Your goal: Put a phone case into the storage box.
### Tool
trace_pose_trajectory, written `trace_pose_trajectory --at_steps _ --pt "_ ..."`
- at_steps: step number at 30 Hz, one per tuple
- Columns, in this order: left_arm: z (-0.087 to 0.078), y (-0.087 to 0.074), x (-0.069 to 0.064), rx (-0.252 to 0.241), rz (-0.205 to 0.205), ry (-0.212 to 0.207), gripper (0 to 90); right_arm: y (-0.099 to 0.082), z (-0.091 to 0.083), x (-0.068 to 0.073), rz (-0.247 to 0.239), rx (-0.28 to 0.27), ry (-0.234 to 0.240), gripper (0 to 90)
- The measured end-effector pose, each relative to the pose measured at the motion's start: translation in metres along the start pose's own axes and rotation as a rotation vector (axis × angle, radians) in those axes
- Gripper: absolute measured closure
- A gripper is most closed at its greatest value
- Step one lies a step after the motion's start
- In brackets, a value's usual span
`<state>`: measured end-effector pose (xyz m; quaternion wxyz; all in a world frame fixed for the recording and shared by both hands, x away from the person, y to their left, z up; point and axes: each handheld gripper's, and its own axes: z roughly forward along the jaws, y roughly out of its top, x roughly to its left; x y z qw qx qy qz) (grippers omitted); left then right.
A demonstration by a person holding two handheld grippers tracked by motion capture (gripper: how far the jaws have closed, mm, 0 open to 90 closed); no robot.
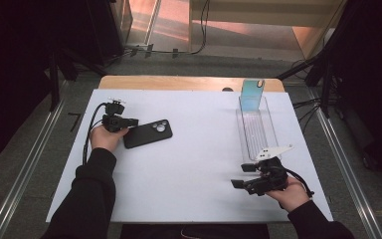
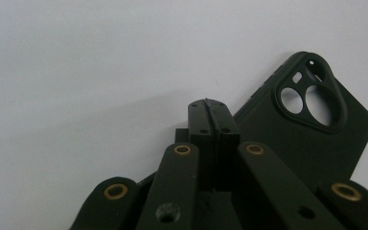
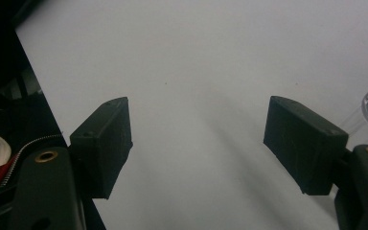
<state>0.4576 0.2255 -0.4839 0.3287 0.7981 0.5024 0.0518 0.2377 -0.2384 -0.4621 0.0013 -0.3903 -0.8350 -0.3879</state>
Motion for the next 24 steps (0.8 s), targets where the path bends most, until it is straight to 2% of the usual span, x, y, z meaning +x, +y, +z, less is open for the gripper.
trace_pose_trajectory --at_steps 2,8,12,14,18,21,24 --pt "-0.001 -0.002 -0.002 0.006 0.015 -0.002 89.7 0.0 0.0 0.0 -0.001 0.0 -0.002 23.3" --pt "-0.006 -0.009 -0.005 0.028 0.02 -0.013 89.6 0.001 0.0 0.0 -0.001 -0.003 0.002 23.3" --pt "-0.01 -0.013 -0.009 0.048 0.048 -0.026 89.6 0.001 0.0 0.001 -0.003 -0.001 0.007 23.3" --pt "-0.011 -0.016 -0.011 0.047 0.037 -0.036 89.6 0.002 0.001 0.001 -0.007 0.001 0.015 23.2" --pt "-0.013 -0.021 -0.015 0.056 0.038 -0.044 89.6 0.003 0.002 0.002 -0.015 0.001 0.022 23.1" --pt "-0.014 -0.024 -0.018 0.065 0.055 -0.067 89.6 0.003 0.003 0.002 -0.015 0.002 0.025 23.1" --pt "-0.015 -0.027 -0.018 0.067 0.048 -0.088 89.6 0.004 0.004 0.001 -0.018 0.006 0.027 23.1"
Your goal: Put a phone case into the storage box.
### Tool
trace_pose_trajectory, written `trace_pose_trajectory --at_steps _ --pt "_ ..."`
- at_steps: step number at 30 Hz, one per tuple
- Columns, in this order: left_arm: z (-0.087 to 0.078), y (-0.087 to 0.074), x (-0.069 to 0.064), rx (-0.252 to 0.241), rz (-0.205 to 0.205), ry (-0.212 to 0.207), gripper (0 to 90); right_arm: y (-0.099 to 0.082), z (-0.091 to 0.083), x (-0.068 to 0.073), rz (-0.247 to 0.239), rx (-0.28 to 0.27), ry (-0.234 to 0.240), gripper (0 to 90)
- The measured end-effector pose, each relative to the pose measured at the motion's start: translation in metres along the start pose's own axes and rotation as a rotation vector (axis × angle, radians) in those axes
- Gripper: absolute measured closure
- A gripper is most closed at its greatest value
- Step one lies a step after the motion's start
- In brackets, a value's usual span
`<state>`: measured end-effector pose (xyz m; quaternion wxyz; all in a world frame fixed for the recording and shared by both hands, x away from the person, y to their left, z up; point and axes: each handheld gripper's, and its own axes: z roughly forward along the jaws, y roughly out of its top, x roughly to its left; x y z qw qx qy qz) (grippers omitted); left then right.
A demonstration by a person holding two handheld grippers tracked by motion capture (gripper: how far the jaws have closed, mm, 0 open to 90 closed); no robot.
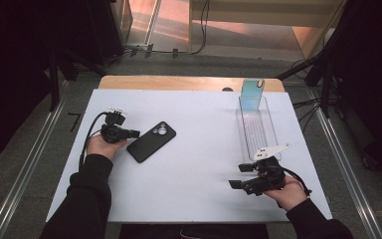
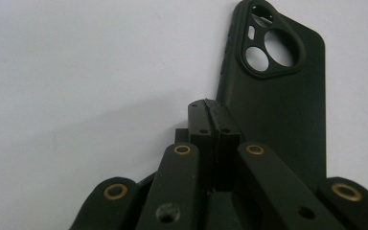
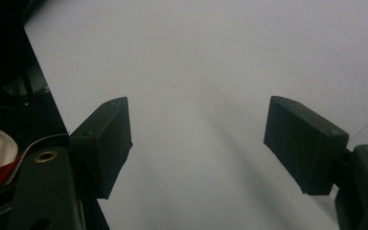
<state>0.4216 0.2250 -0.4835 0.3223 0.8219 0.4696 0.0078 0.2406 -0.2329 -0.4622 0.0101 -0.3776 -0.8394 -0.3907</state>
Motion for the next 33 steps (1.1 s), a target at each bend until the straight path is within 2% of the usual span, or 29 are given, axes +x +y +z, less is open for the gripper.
trace_pose_trajectory --at_steps 5,7,9,10,14,19,24,26,29,31,33 --pt "-0.001 -0.005 -0.006 0.017 0.002 -0.012 89.5 0.001 0.0 -0.001 0.0 -0.005 0.0 23.1" --pt "-0.002 -0.006 -0.008 0.019 -0.003 -0.004 89.3 0.001 0.0 -0.002 0.004 -0.004 -0.003 23.1" --pt "-0.005 -0.005 -0.007 0.012 -0.009 -0.003 82.2 0.001 0.0 -0.003 0.011 -0.004 -0.007 23.1" --pt "-0.007 -0.005 -0.007 -0.001 -0.015 -0.01 78.0 0.001 0.0 -0.004 0.01 -0.002 -0.009 23.1" --pt "-0.016 -0.005 -0.016 -0.021 0.022 -0.06 66.7 0.001 -0.001 -0.007 0.018 -0.008 -0.016 23.1" --pt "-0.027 -0.009 -0.034 -0.054 0.038 -0.148 52.7 0.0 -0.001 -0.01 0.024 -0.003 -0.022 23.1" --pt "-0.037 -0.018 -0.049 -0.077 0.063 -0.182 46.2 -0.001 -0.002 -0.011 0.031 0.005 -0.031 23.1" --pt "-0.041 -0.021 -0.054 -0.083 0.068 -0.176 39.5 -0.001 -0.002 -0.011 0.027 0.006 -0.034 23.1" --pt "-0.046 -0.028 -0.062 -0.118 0.087 -0.195 37.9 -0.002 -0.002 -0.012 0.026 0.006 -0.037 23.1" --pt "-0.047 -0.033 -0.067 -0.125 0.095 -0.207 33.9 -0.002 -0.003 -0.012 0.032 0.007 -0.037 23.1" --pt "-0.047 -0.038 -0.071 -0.137 0.107 -0.213 33.8 -0.002 -0.003 -0.013 0.027 0.008 -0.036 23.0"
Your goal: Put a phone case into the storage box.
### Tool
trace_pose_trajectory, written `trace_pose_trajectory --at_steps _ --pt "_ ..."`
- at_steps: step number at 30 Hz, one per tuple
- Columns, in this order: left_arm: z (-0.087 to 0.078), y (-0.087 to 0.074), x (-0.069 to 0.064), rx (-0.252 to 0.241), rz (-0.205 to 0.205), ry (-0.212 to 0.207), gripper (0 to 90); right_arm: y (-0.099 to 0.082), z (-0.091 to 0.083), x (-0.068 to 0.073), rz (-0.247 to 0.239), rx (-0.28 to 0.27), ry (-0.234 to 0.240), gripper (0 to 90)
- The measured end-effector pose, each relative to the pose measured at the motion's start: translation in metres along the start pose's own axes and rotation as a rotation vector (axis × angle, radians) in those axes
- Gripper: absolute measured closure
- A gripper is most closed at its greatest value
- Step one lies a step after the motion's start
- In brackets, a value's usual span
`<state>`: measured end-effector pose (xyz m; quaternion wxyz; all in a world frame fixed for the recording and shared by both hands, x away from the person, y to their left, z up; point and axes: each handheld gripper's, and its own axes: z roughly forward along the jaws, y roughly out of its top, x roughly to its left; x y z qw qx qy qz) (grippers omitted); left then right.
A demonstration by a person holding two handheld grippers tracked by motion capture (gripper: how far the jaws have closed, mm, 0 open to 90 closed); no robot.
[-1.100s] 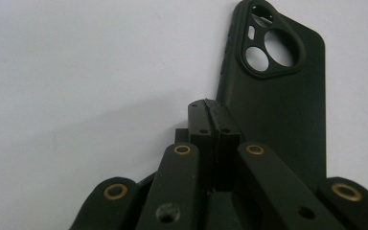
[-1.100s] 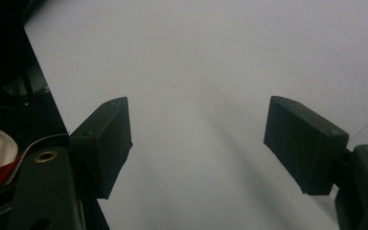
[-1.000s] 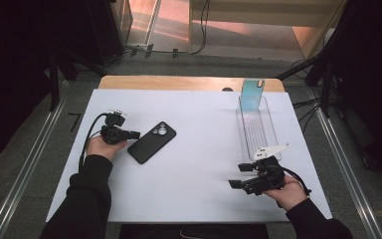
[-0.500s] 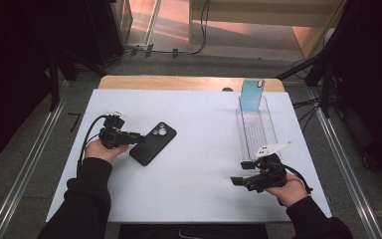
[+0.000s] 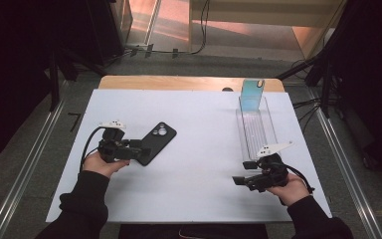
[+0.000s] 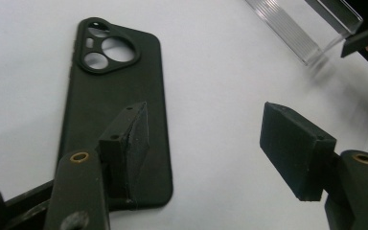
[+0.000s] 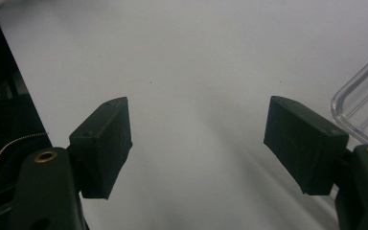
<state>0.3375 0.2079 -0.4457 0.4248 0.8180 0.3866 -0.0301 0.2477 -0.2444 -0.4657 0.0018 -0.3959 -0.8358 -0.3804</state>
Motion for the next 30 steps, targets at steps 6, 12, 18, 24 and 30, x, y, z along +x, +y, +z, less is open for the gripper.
trace_pose_trajectory --at_steps 6,12,18,24,30 --pt "-0.001 -0.012 -0.009 -0.012 0.0 -0.038 33.7 -0.001 0.0 0.001 -0.023 -0.005 -0.013 23.0" --pt "0.004 -0.026 -0.019 0.018 0.031 -0.084 30.7 -0.003 0.001 -0.001 -0.022 0.008 -0.019 22.9" --pt "0.003 -0.036 -0.027 0.043 0.041 -0.078 30.6 -0.004 0.002 -0.002 -0.03 0.011 -0.013 22.9" --pt "0.002 -0.045 -0.028 0.062 0.022 -0.073 30.6 -0.004 0.002 -0.004 -0.016 0.015 -0.015 23.0" --pt "0.001 -0.043 -0.03 0.046 0.036 -0.065 27.7 -0.004 0.003 -0.003 -0.022 0.015 -0.012 23.0"
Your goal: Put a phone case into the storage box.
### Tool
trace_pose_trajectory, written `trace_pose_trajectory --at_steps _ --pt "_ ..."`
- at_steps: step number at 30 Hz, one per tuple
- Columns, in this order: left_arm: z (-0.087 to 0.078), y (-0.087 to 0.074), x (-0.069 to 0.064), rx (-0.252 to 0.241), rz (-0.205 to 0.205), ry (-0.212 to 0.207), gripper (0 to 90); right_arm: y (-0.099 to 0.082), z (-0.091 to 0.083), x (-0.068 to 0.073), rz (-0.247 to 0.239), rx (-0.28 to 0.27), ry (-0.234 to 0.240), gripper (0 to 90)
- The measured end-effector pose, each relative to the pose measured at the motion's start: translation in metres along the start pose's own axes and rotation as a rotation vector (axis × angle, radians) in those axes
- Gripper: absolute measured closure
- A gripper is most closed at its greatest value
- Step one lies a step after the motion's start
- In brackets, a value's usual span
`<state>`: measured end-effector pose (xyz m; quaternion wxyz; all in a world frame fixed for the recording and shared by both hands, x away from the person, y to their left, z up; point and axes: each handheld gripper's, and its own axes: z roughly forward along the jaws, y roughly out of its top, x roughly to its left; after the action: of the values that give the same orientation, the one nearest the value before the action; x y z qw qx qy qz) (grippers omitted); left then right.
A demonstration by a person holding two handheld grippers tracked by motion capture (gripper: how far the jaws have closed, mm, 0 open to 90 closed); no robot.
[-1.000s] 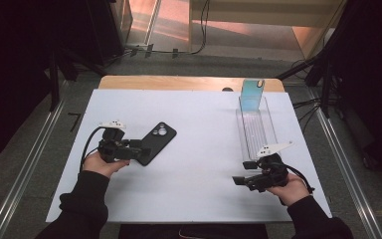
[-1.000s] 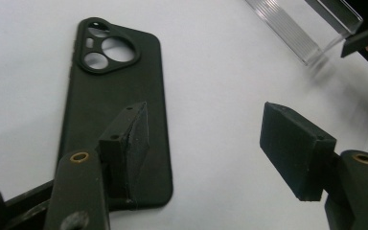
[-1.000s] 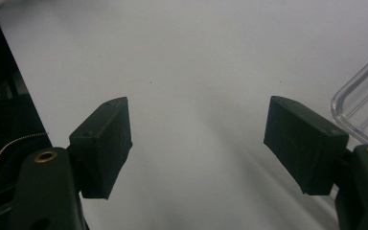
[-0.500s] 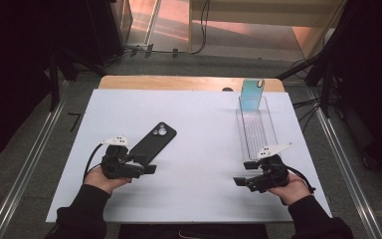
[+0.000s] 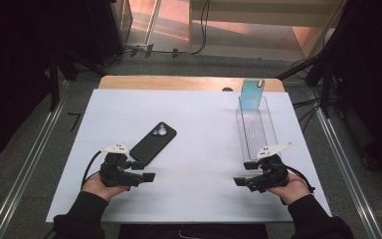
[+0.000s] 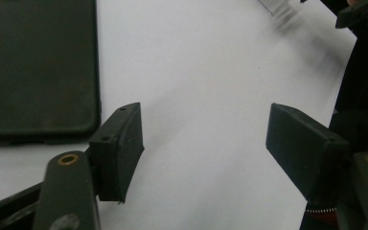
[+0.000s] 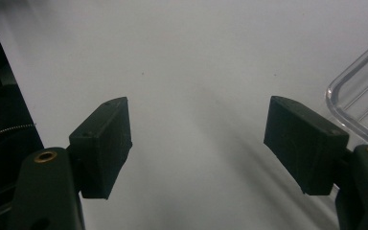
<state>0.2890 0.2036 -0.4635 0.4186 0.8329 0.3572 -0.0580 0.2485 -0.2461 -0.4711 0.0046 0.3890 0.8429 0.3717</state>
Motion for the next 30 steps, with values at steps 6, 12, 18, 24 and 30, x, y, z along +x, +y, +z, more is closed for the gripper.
trace_pose_trajectory --at_steps 6,12,18,24,30 --pt "-0.003 0.01 -0.001 -0.015 0.014 0.024 27.5 0.0 0.0 0.0 -0.004 -0.001 0.002 23.0" --pt "-0.004 0.023 0.007 -0.033 0.02 0.035 21.7 0.0 0.001 0.001 -0.005 0.002 0.003 23.0" --pt "0.003 0.033 0.011 -0.021 0.03 0.056 0.0 0.0 0.001 0.0 -0.004 0.001 0.002 22.9" --pt "0.011 0.044 0.016 -0.005 0.051 0.082 0.0 0.001 0.002 0.0 0.0 0.007 0.0 23.0" --pt "0.019 0.055 0.029 -0.014 0.022 0.106 0.0 0.001 0.001 0.001 0.0 0.003 -0.001 23.0"
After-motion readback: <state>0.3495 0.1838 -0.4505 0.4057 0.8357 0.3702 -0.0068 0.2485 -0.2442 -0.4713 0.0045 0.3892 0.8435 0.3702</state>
